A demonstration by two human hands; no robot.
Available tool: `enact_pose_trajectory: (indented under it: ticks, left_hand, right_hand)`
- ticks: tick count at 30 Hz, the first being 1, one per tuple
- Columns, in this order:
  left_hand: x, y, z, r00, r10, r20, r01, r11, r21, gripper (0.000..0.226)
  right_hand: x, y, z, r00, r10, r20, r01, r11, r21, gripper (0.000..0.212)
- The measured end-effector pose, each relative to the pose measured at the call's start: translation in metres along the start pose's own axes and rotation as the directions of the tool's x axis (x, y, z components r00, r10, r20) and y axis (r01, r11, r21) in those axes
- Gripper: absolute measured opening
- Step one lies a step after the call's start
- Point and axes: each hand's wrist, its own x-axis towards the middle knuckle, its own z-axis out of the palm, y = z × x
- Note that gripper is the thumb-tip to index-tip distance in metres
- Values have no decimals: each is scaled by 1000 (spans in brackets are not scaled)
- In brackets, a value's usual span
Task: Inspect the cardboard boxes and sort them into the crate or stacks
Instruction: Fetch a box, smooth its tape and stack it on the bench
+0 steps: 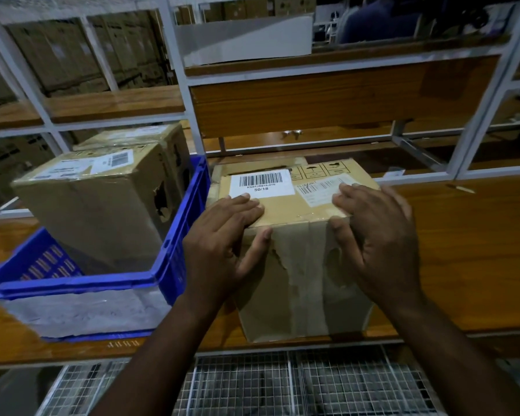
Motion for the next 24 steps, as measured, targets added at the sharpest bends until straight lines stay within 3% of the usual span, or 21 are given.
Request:
enact_pose_trajectory:
  ticks: [5,9,12,14,17,20,22,24]
  left_hand:
    - [-1,3,2,998,-32,-45,31,999,-9,33]
    - [-6,5,3,995,-80,-63,78,996,-34,34]
    - [-32,12,6,959,-280,-38,273,954,-122,58]
    - [-65,14,12,887,-462,-6,448,862,-235,71]
    - [-114,21,21,716,-676,172,690,647,-326,67]
    - [-148,30,28,544,-724,425,839,451,-305,40]
    - [-159,33,30,495,-719,488,869,410,-276,36]
    - [-161,35,30,472,-722,506,881,394,-260,38]
  right_hand:
    - [4,1,5,997,43,-65,-39,997,65,39]
    - [-5,5,3,1000,8,-13,-8,998,59,40]
    - [-31,10,-1,991,130,-16,-127,982,141,70]
    - [-59,14,2,943,332,22,-325,905,274,83]
    - [-106,26,12,801,547,244,-598,742,302,80]
    - [-145,41,25,701,539,468,-695,664,277,58]
    - [-154,44,27,654,510,558,-730,619,289,45]
    - [-154,44,25,633,485,604,-739,612,282,47]
